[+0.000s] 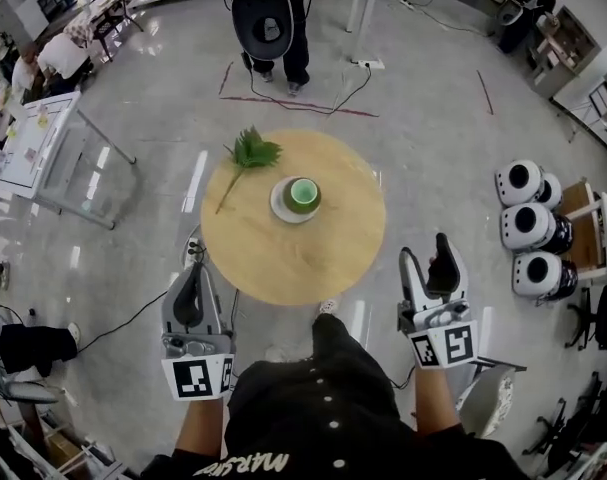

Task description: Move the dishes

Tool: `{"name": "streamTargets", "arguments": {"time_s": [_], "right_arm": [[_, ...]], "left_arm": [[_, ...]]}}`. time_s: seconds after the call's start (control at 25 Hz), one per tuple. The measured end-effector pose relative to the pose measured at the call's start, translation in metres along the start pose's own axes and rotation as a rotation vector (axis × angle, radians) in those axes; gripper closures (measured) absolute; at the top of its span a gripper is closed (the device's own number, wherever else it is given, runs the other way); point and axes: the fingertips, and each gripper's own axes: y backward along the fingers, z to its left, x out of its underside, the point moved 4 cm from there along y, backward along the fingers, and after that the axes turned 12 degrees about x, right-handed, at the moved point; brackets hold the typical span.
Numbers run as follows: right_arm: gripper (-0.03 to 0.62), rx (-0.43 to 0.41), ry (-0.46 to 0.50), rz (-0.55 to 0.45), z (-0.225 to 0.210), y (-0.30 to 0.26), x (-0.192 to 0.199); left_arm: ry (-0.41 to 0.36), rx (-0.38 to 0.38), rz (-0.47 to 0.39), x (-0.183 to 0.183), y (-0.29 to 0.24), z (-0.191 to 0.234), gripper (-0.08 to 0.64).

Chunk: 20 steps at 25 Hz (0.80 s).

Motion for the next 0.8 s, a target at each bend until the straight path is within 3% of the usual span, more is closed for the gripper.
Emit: {"name": "streamTargets", "arguments": {"time_s": [0.36, 0.6, 0.8], "right_arm": [[0.339, -0.171, 0.0, 0.006, -0.047, -0.116, 0.009], [0.339, -0.249, 0.01, 0.043, -0.033, -0.159, 0.029], [0.339, -0.286, 0.016, 0.089, -0.011, -0.177, 0.048]], "left_arm": [[-0.007, -0.135, -0.01, -0.015, -0.087, -0.007, 0.549], [-0.001, -0.177, 0.036, -0.003, -0.095, 0.0, 0.549], [0.012, -0.165, 0.051, 0.006, -0.101, 0.014, 0.549]]}}
